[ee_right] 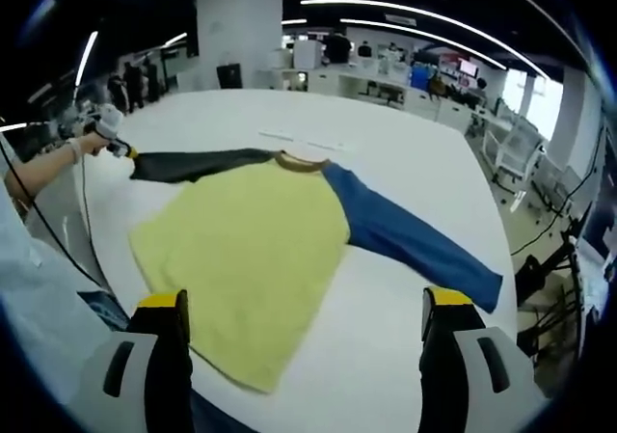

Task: Fold the garment on the visible template until the final outline fits inside the template.

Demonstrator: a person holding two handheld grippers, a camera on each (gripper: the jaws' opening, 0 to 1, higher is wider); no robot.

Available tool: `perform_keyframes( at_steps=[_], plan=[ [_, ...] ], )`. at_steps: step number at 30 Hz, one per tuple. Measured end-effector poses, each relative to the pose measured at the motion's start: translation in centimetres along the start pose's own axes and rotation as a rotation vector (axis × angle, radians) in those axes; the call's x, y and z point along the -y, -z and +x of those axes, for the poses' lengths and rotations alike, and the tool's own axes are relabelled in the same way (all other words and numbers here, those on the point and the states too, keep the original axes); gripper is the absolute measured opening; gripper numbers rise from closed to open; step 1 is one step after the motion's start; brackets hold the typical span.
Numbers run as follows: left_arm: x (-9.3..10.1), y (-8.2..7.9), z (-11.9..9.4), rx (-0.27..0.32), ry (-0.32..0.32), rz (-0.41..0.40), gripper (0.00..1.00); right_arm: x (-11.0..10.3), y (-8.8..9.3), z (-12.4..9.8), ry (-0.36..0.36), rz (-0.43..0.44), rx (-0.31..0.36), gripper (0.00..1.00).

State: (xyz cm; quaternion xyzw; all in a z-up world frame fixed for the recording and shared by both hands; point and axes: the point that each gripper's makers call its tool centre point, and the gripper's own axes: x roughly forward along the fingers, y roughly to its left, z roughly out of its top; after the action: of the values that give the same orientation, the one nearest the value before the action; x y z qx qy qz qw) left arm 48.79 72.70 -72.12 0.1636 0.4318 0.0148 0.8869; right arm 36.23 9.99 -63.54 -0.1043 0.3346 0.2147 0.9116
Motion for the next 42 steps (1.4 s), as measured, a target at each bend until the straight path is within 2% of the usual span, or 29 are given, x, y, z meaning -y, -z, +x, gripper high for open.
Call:
perform_keyframes(
  at_steps=[8,19,42],
  plan=[
    [-0.4,-0.3,1.7,-0.01,-0.017,0.029,0.0,0.0,0.0,-0.1,0.021,0.009,-0.012,1.0],
    [-1.1,-0.6,2.6,-0.006,-0.026,0.035,0.0,-0.4,-0.3,0.2,0.023,0.011,-0.023,1.0],
    [-1.2,-0.3,3.5,-0.034,-0.016,0.043,0.01,-0.2,-0.1,0.3,0.027,0.026,-0.023,1.0]
  ],
)
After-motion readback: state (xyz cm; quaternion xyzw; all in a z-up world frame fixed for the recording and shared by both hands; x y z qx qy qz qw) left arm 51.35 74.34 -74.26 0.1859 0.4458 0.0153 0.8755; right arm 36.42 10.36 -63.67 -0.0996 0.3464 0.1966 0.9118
